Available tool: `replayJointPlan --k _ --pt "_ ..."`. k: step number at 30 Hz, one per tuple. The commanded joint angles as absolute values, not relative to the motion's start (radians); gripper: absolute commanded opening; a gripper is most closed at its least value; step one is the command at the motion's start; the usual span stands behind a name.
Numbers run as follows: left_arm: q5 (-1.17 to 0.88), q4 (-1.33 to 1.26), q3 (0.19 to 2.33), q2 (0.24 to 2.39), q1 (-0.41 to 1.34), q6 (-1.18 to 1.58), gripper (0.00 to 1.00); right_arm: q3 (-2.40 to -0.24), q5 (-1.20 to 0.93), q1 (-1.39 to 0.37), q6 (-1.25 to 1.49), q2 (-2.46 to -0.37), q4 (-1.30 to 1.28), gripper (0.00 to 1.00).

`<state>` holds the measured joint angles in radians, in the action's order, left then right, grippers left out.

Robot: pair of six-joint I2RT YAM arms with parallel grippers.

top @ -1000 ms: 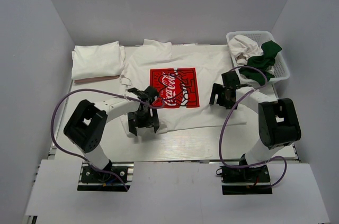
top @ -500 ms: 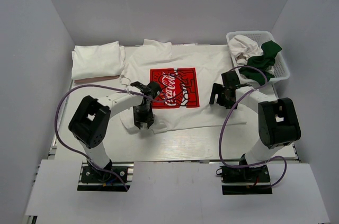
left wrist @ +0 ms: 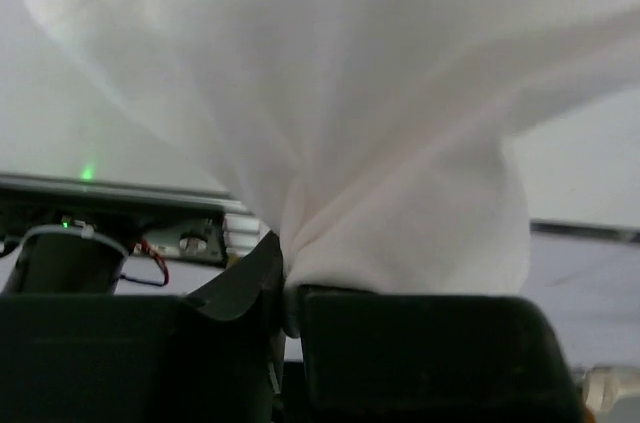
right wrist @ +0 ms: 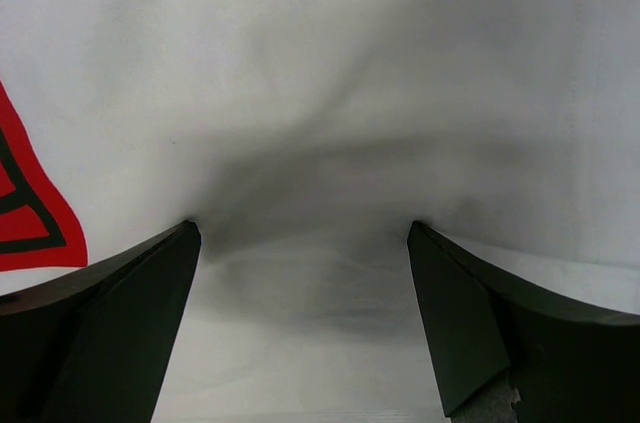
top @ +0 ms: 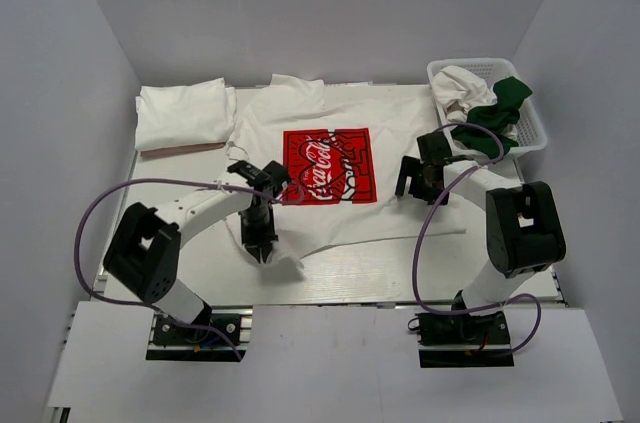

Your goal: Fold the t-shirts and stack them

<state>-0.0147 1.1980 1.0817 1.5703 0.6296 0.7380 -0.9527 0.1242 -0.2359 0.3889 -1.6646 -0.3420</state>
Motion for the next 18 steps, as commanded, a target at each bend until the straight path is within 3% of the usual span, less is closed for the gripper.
replayJointPlan --k 1,7,8,10,11,12,15,18 --pt "-0.165 1.297 0.979 1.471 0.624 0.689 0.18 -0.957 0.141 -0.232 0.393 -1.701 -0.380 0.90" --pt "-0.214 1.411 0.853 1.369 0.623 0.685 0.31 -0.951 0.133 -0.235 0.388 -1.716 -0.379 0.90" --pt "-0.215 1.411 0.853 1.350 0.623 0.698 0.53 -0.950 0.124 -0.233 0.382 -1.720 -0.379 0.90" --pt "-0.215 1.411 0.842 1.338 0.623 0.707 0.73 -0.942 0.097 -0.235 0.377 -1.712 -0.355 0.90" --pt "-0.215 1.411 0.842 1.338 0.623 0.719 0.96 -0.942 0.089 -0.238 0.370 -1.703 -0.351 0.90" --pt "-0.192 1.411 0.860 1.338 0.623 0.719 1.00 -0.940 0.081 -0.235 0.368 -1.700 -0.341 0.90" --pt "-0.109 1.391 0.981 1.377 0.623 0.720 1.00 -0.942 0.083 -0.241 0.348 -1.660 -0.315 0.90" --pt "0.020 1.362 1.223 1.478 0.623 0.695 1.00 -0.934 0.081 -0.239 0.336 -1.597 -0.282 0.90"
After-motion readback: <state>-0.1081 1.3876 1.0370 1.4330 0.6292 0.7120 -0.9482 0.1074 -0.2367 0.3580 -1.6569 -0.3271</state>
